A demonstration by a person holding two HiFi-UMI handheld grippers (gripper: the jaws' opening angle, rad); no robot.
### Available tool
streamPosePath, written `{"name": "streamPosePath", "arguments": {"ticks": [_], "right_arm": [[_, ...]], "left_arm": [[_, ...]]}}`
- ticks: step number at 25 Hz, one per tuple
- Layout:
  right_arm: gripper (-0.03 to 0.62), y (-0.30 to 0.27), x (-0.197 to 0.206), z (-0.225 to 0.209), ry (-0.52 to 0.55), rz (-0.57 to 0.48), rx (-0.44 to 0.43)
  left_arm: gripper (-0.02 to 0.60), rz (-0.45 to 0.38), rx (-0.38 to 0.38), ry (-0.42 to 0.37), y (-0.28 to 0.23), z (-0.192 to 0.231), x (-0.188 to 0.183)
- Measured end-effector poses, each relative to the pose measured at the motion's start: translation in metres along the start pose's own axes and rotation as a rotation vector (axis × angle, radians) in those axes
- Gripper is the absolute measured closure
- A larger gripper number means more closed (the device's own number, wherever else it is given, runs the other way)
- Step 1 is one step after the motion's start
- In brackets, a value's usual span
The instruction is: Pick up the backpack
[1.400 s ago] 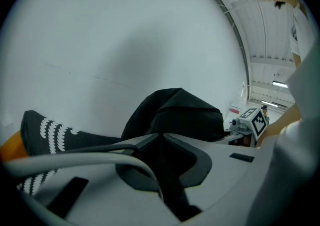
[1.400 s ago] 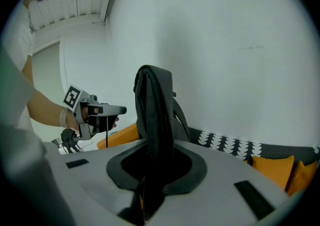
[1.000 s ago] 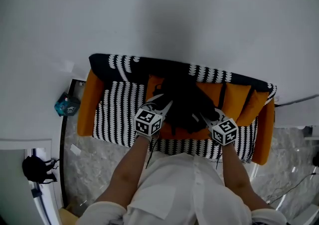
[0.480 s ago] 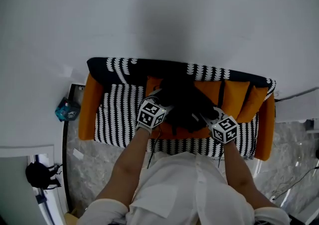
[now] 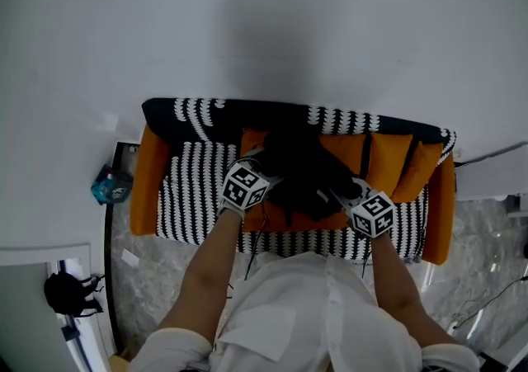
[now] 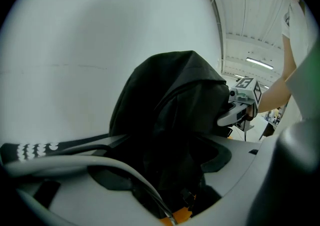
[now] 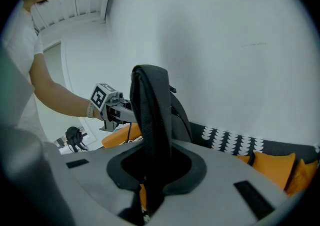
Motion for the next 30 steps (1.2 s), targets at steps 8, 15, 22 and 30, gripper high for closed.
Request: {"name": "streamPosePath", "arguments": {"ticks": [8, 15, 22, 30], "right_arm": [[0.528, 0.0, -0.001, -0.002, 0.004, 0.005, -0.001], [0.528, 0.0, -0.001, -0.002, 0.008, 0.012, -0.028], [0.53, 0.0, -0.001, 0.0, 0.011, 0.018, -0.054], [0.53, 0.003, 0.0, -0.002, 0.018, 0.026, -0.041]], "left_arm": [[0.182, -0.055, -0.1, 0.001, 0.014, 0.014, 0.007], [0.039, -0.03, 0.019, -0.056, 0.002, 0.026, -0.013], [0.032, 0.106, 0.183, -0.227, -0.011, 0.026, -0.031], [0.037, 0.144, 0.279, -0.263, -0.024, 0.011, -0.033]]}}
Point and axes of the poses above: the fingertips, and each gripper's own axes: y backward along the fingers, z to its left, x out of its underside, the point moved 6 cm from there along y, backward along the fingers, and after that the axes turned 11 degrees about y, right-handed, at the moved point
